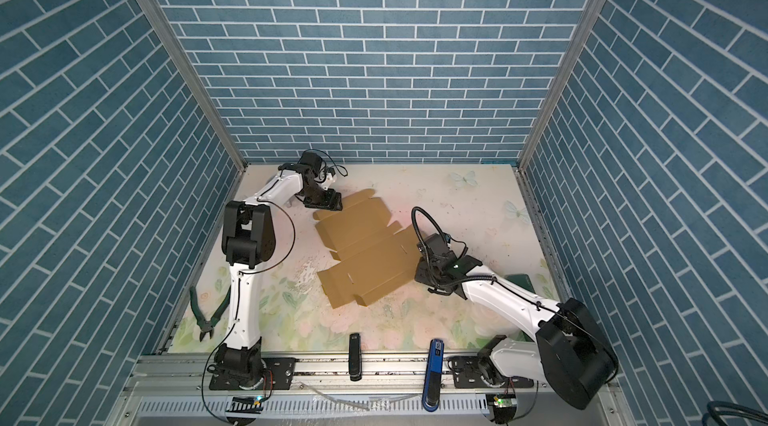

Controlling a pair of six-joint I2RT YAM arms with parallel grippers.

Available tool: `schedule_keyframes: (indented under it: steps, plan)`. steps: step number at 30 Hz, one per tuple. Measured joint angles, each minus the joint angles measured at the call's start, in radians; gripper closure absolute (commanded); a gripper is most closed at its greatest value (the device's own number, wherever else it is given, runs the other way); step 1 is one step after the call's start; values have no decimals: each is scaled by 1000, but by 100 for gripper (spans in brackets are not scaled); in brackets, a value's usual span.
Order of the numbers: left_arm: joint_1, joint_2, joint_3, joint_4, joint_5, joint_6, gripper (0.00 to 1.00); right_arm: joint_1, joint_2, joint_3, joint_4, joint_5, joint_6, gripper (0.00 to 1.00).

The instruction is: Fold the paper box

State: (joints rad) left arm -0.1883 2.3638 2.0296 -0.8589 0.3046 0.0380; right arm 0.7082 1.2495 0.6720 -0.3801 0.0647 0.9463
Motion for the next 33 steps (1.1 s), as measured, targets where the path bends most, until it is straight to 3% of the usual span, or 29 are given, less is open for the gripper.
schedule_keyframes:
  steps: [19,26,33]
  plan:
    - [7,42,35,-48,-15,15,12,2,78,0,32,-2,0,54]
    - [7,42,34,-48,7,18,24,3,116,0,51,-5,0,54]
    - [8,32,9,-38,55,23,29,3,142,0,77,-5,2,54]
